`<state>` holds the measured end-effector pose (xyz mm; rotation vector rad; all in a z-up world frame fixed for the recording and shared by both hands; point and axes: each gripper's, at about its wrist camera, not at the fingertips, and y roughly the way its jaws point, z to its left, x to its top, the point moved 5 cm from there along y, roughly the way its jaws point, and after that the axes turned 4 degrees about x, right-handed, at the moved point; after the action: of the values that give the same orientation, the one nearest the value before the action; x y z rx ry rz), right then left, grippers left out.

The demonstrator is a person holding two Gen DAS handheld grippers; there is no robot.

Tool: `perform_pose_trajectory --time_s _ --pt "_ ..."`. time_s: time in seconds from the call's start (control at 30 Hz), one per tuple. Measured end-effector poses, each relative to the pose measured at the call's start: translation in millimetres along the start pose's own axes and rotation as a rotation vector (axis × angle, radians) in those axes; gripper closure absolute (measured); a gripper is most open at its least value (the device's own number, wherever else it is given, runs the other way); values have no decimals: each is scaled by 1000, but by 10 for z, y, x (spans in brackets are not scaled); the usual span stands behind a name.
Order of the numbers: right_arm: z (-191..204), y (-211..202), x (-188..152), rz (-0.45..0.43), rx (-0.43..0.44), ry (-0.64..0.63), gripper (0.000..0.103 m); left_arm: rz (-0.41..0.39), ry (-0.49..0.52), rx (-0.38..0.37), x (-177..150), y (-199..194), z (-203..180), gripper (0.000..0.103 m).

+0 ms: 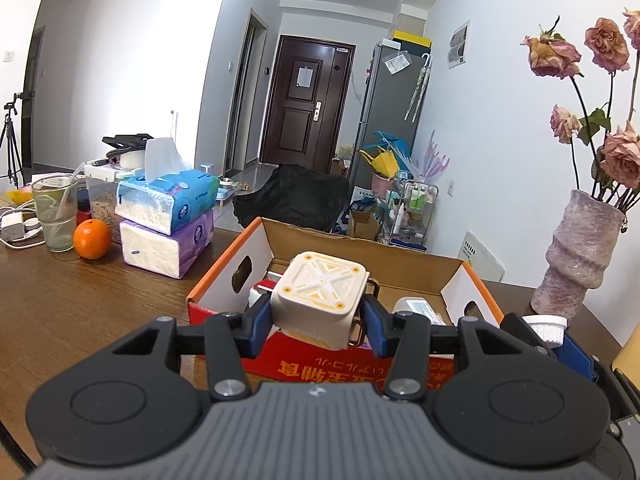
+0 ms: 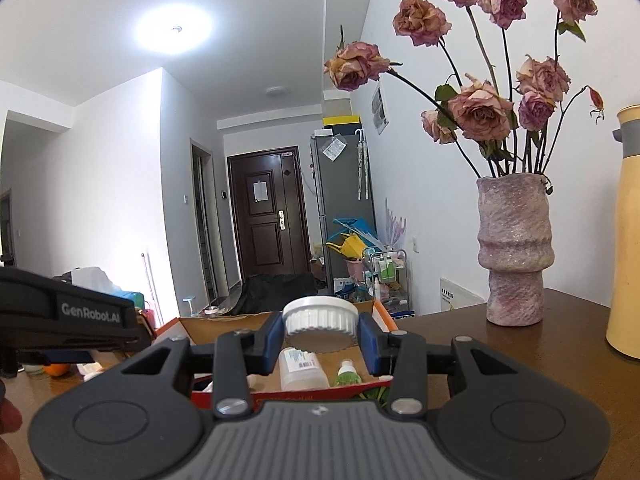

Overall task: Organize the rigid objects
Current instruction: 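Carry the cube charger and white cap over the cardboard box with both tools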

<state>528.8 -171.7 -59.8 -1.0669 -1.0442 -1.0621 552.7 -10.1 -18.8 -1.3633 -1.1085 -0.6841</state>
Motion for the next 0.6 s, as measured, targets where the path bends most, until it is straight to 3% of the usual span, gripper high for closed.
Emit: perform_pose_trajectory --time_s 0.6 --pt "-37 501 39 10 25 -18 64 -2 13 3 145 477 -100 54"
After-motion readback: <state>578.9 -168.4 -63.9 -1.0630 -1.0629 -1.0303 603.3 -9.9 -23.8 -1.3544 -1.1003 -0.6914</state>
